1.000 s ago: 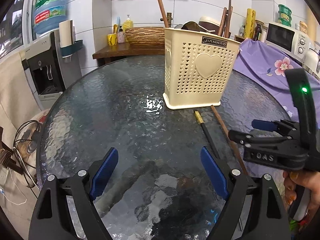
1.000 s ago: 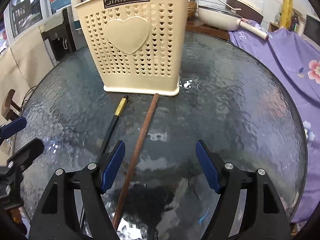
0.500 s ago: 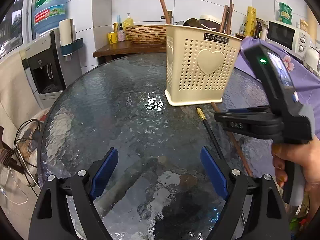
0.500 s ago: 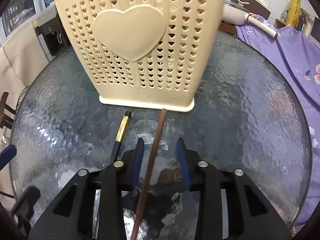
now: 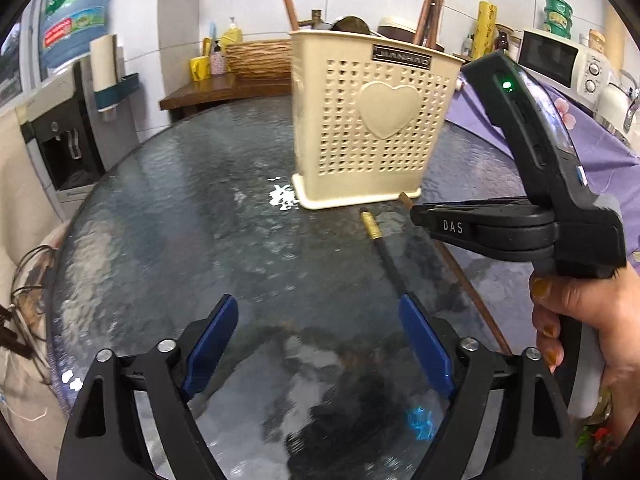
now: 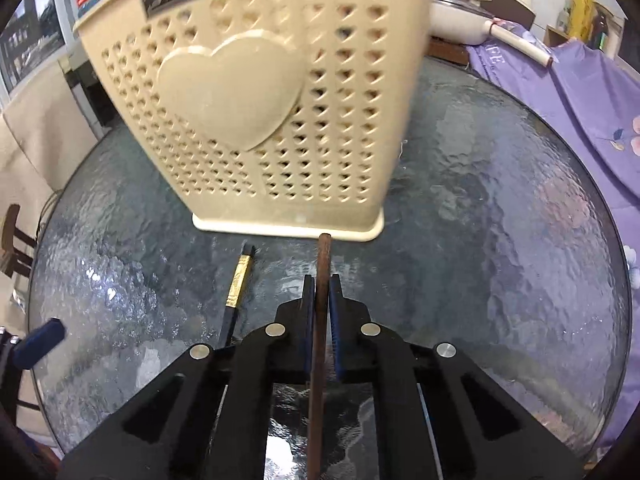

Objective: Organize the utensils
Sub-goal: 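Grasp the brown chopstick with the right tool while the left tool grasps the black gold-tipped chopstick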

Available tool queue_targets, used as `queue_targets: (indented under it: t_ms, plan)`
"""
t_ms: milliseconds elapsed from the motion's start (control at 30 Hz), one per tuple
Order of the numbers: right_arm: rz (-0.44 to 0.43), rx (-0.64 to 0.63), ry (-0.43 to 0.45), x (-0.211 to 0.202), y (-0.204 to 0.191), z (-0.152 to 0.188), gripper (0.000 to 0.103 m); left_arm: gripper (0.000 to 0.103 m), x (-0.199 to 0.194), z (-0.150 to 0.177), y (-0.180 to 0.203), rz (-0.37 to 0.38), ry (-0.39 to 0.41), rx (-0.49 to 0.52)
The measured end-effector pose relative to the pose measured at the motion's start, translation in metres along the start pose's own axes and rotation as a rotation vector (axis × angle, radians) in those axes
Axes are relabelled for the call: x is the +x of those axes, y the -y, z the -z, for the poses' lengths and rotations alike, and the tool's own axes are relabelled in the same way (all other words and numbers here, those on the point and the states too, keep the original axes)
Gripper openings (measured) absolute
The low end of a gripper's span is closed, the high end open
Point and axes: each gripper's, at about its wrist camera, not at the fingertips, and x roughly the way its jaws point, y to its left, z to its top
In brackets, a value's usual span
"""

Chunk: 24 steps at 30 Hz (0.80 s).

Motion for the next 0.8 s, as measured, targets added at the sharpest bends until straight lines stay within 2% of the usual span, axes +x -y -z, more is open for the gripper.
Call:
queue_targets:
  t_ms: [233, 500, 600, 800]
  plan:
    - [-0.011, 0.042, 0.026, -0.013, 0.021, -0.001, 0.008, 0.060, 0.022, -0.022, 0.022, 0.073, -0.039, 0.024]
    - [-0.022, 0.090, 0.049, -0.030, 0.046, 0.012, 0.008, 0.050, 0.054, -0.039, 0.037, 0.046, -0.081, 0.057]
    - [-0.021, 0.103, 0.056, -0.033, 0.053, 0.015, 0.008, 0.041, 0.066, -0.044, 0.041, 0.048, -0.103, 0.054]
    - [-0.024, 0.109, 0.057, -0.034, 0.055, 0.019, 0.008, 0.031, 0.082, -0.048, 0.042, 0.037, -0.124, 0.038]
